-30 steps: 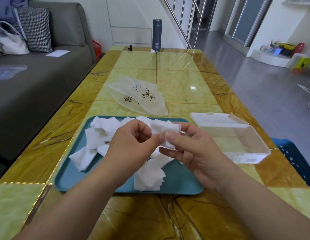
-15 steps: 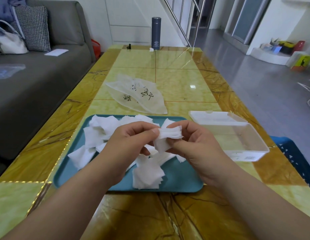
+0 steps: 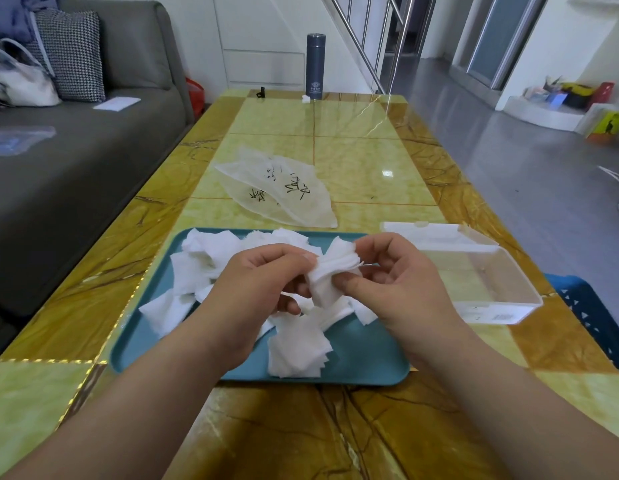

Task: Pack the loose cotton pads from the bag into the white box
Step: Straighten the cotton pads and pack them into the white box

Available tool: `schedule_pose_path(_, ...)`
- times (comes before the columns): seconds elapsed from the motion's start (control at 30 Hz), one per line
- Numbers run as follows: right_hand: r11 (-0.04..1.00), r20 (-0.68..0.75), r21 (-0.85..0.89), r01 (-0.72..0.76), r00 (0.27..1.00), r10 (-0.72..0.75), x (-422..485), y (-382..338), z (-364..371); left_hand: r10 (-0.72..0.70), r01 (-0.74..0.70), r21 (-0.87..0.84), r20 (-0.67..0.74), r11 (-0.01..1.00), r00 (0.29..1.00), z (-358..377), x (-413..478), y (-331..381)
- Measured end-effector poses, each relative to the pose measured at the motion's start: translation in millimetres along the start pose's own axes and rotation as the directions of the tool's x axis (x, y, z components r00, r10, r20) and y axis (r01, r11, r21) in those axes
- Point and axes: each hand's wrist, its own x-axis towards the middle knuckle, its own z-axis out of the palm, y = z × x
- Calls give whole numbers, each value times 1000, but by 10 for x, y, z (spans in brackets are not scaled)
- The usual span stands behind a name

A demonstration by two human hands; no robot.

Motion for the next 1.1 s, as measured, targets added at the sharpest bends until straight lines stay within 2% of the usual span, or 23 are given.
schedule_pose_path(0.27,998,34,-44,45,998,-43,-19,-11,2,-8,6,31,52,999,999,3,0,-12)
schedule_pose_path(0.8,979,93,-161,124,990,-110,-40,-10,30,15,-19,98,42,995,999,-5,3,-26)
schedule_pose_path(1.1,966,129,-201,162,982,-138,-60,-28,36,-84,80,50,90,996,992,-74,45,-16)
